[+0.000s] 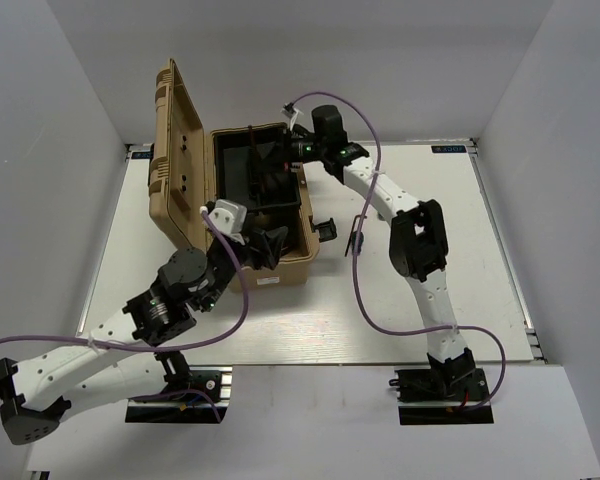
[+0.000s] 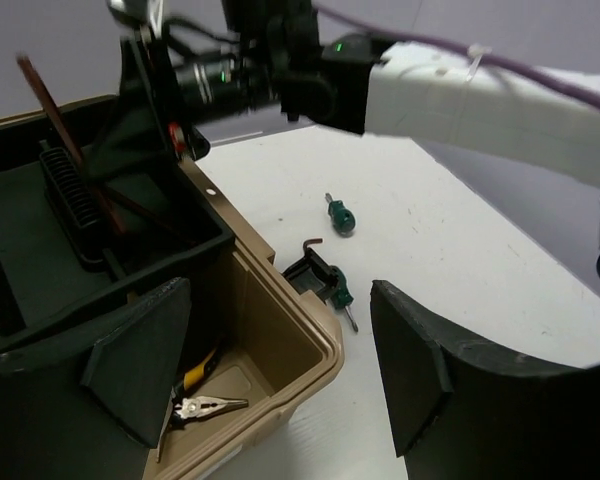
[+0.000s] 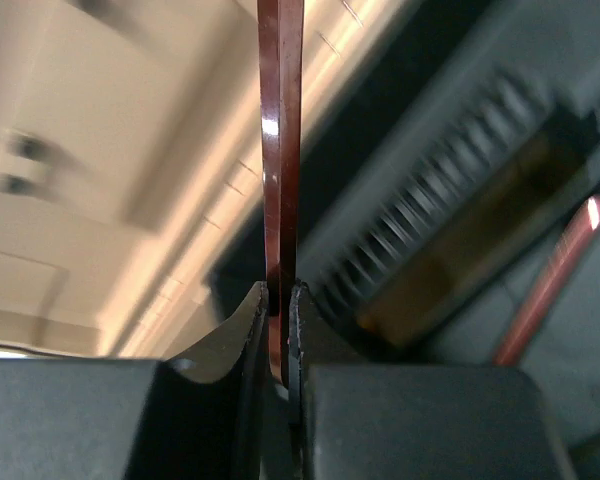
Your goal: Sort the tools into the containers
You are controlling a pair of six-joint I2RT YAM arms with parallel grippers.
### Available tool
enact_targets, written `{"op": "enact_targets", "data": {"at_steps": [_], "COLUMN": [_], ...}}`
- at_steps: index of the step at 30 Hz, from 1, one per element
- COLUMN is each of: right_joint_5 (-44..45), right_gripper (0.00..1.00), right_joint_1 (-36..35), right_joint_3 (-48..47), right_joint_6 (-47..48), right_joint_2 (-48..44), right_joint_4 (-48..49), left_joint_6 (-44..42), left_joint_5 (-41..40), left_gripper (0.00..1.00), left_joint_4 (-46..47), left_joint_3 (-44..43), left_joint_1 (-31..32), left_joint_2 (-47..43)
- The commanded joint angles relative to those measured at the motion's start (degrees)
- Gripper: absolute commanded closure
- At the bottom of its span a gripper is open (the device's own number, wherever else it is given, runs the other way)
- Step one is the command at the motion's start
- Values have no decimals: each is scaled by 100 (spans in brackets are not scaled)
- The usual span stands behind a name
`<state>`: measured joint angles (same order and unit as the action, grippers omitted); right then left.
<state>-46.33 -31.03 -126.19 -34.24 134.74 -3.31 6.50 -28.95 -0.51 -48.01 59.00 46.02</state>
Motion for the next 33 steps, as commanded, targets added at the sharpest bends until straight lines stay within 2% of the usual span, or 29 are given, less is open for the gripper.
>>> {"op": "enact_targets", "data": {"at_steps": [1, 7, 8, 9, 12, 17, 20, 21, 22, 23, 25, 28, 29, 30, 31, 32, 33], "right_joint_5": [193, 651, 669, 651, 598, 590, 887, 1489, 1782, 2081, 3212, 4243, 4376, 4404, 4465, 4509, 4536], "right_gripper": [100, 100, 91, 65, 48, 47, 64, 83, 95, 100, 100, 100, 100, 100, 100, 100, 100], "right_joint_1": [35, 35, 0, -9, -9, -9, 70, 88, 131, 201, 420, 815, 904, 975, 1089, 1142, 1160], "right_joint_3": [296, 657, 675, 657, 666, 570, 517, 517, 595, 648, 1034, 1912, 2097, 2542, 2608, 2643, 2626], "right_joint_6": [391, 1173, 1287, 1393, 1630, 1920, 2201, 2359, 2491, 2510, 2562, 2615, 2624, 2746, 2799, 2843, 2870], "right_joint_2": [-369, -756, -843, -853, -1045, -1432, -1818, -2150, -2266, -2372, -2864, -3610, -3699, -3805, -3797, -3745, -3675], "right_joint_4": [-449, -1048, -1171, -1198, -1418, -1803, -2128, -2347, -2541, -2717, -2859, -3044, -3044, -3079, -3288, -3447, -3883], "left_joint_6": [35, 88, 88, 88, 88, 88, 88, 88, 88, 88, 88, 88, 88, 88, 88, 88, 88], "left_joint_5": [39, 39, 39, 91, 143, 197, 320, 372, 372, 451, 521, 732, 811, 812, 873, 934, 935], "left_gripper": [17, 17, 17, 17, 17, 17, 17, 17, 18, 18, 25, 38, 58, 68, 79, 88, 88], "left_joint_4": [-116, -116, -116, -116, -116, -116, -116, -168, -264, -343, -554, -625, -625, -538, -398, -336, -335], "left_joint_3": [125, 231, 231, 231, 231, 231, 170, 91, 29, -41, -244, -350, -350, -263, -201, -139, -52], "left_joint_1": [15, 15, 15, 15, 15, 15, 15, 15, 15, 15, 15, 15, 15, 15, 15, 15, 15], "left_joint_2": [-312, -436, -436, -436, -436, -322, -208, -94, -6, 99, 442, 689, 689, 689, 689, 619, 549]}}
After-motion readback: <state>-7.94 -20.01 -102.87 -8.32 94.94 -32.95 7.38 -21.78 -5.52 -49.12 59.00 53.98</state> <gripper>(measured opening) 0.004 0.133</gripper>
